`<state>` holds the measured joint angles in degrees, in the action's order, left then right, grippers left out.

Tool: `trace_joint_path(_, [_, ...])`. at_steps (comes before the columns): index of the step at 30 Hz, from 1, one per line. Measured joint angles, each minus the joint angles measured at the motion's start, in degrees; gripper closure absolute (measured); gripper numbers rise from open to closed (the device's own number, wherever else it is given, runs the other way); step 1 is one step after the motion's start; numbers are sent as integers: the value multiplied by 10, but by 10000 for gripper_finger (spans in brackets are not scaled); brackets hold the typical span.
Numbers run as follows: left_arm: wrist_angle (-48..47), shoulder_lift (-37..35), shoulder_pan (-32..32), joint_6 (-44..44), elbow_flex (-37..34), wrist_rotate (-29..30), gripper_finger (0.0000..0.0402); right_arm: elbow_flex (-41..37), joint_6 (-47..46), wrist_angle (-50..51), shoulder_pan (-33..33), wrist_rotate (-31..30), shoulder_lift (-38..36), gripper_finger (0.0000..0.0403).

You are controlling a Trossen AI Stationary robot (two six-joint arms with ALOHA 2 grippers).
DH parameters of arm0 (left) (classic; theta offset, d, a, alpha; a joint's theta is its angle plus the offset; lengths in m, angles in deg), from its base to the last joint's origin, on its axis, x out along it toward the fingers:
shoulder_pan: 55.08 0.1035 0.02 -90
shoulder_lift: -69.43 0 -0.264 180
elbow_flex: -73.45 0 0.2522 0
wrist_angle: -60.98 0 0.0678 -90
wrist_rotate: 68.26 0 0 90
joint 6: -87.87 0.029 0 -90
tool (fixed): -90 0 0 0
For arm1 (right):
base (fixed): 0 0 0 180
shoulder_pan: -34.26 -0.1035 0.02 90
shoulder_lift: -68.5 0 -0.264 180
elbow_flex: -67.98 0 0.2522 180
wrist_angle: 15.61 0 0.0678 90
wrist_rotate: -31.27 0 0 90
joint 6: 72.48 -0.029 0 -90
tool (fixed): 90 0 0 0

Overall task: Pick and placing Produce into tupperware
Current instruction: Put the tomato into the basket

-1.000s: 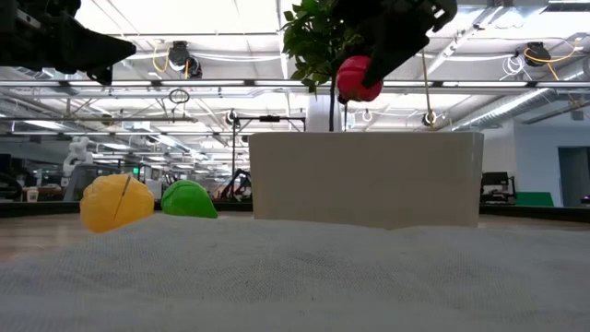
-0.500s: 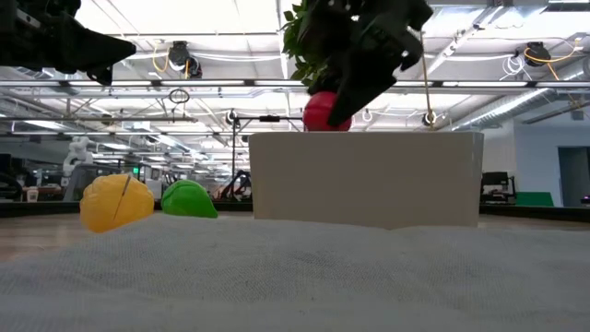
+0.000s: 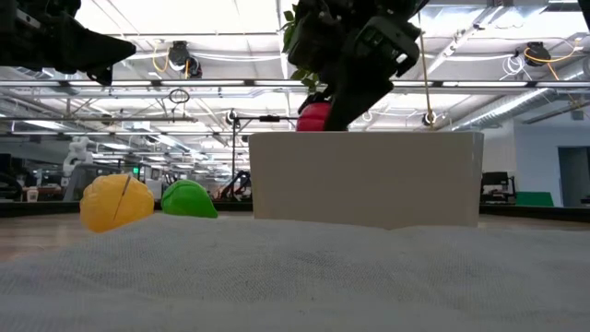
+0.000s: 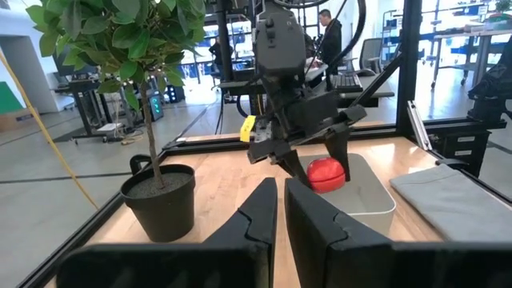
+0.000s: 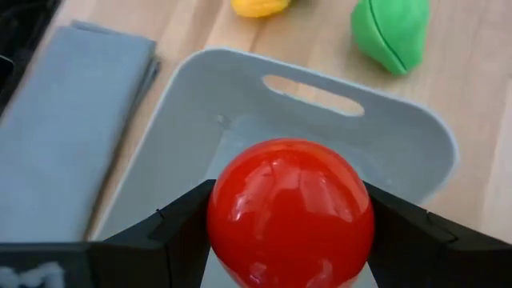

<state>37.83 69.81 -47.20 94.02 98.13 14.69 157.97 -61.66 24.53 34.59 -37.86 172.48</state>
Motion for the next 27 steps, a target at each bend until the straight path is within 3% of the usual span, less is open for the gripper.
trace_joint_path(20, [-8,0,0,1,0,-4,369,-1,24,-32,-1,-2,48,147])
trace_joint_path(27, [-10,0,0,4,0,-4,369,-1,115,-22,-16,-70,54,147])
